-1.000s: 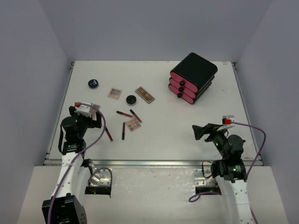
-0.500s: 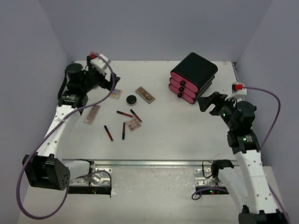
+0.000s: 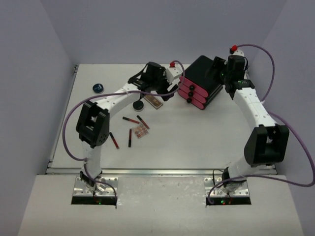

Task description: Organize the makeup

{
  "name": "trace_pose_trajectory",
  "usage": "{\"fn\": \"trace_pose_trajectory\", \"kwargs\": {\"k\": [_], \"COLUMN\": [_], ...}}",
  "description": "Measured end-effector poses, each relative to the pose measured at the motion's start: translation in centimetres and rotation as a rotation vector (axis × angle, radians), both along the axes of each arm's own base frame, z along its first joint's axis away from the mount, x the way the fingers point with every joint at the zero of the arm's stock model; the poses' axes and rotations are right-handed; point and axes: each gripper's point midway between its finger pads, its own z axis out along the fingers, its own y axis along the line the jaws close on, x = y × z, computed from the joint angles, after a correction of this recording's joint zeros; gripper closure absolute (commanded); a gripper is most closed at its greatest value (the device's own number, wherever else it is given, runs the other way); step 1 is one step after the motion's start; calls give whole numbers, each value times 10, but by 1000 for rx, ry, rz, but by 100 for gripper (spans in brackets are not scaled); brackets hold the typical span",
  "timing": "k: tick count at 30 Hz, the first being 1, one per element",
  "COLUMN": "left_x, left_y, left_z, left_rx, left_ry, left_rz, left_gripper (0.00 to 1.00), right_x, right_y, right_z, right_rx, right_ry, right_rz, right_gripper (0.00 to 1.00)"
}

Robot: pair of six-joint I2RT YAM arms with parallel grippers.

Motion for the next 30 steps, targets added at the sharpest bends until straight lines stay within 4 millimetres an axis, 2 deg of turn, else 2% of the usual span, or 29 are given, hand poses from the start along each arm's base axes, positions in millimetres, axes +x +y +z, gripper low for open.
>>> {"fn": "trace_pose_trajectory", "kwargs": {"k": [4, 7, 11, 14, 21, 26, 30], "left_x": [15, 11, 0, -4, -1, 5, 10], "left_y": [-36, -57, -93, -109, -112, -111, -110], "left_z": [16, 29, 43, 41, 13, 1, -7], "left_rx": [-57, -76, -109, -123, -89, -53, -43], "left_ry": [-37, -68, -99, -101, -67, -78, -78], "left_rz": [-18, -44, -82, -97, -74, -21, 24], "left_gripper": [14, 14, 16, 17, 19, 28, 30], "right_x": [41, 71, 87, 90, 94, 97, 97], "right_y": [0, 1, -1, -5, -9, -9, -8], "right_z": [-15, -12, -18, -27, -30, -32, -32], "right_rx": [-27, -53, -93, -126, -167, -178, -184], "right_ry": [29, -4, -8, 4, -10, -41, -60], "right_rz": [9, 24, 37, 34, 38, 43, 45], "right_gripper": [20, 21, 22, 22, 21, 21, 21]}}
